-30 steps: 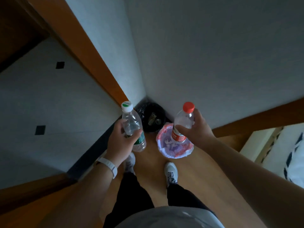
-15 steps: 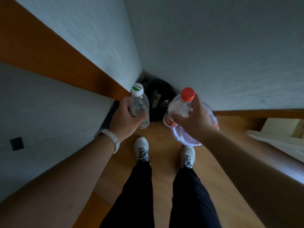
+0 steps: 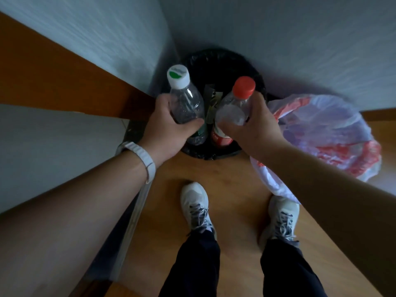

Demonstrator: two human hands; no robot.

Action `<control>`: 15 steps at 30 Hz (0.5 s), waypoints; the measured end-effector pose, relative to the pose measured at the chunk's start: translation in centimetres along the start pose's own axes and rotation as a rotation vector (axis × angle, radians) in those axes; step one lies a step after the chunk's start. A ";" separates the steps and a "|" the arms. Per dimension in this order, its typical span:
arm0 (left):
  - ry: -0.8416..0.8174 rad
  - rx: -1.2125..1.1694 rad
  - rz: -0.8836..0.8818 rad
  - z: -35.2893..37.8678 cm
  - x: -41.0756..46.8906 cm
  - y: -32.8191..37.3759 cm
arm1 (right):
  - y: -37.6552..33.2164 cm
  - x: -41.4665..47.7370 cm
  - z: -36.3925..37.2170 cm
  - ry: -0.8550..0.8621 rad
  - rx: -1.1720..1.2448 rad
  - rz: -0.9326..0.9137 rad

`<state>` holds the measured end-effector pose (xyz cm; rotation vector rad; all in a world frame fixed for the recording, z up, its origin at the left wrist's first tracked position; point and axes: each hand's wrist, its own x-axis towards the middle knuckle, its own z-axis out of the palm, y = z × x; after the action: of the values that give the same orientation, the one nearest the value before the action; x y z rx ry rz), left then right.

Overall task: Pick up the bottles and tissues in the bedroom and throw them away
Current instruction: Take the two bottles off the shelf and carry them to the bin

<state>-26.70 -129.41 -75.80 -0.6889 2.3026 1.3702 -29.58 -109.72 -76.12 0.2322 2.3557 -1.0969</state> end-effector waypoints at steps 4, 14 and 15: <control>-0.039 0.047 -0.032 2.2 1.4 -2.3 | 2.7 1.5 2.0 -0.025 -0.053 0.022; -0.177 0.574 0.350 -4.3 -6.4 5.3 | -2.8 -5.6 -5.1 -0.050 -0.221 0.017; -0.170 0.617 0.389 -5.5 -7.4 6.5 | -4.2 -6.7 -6.3 -0.062 -0.260 0.000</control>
<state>-24.88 -130.01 -64.72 0.0670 2.5925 0.7244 -27.90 -107.26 -66.47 0.1014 2.4109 -0.7745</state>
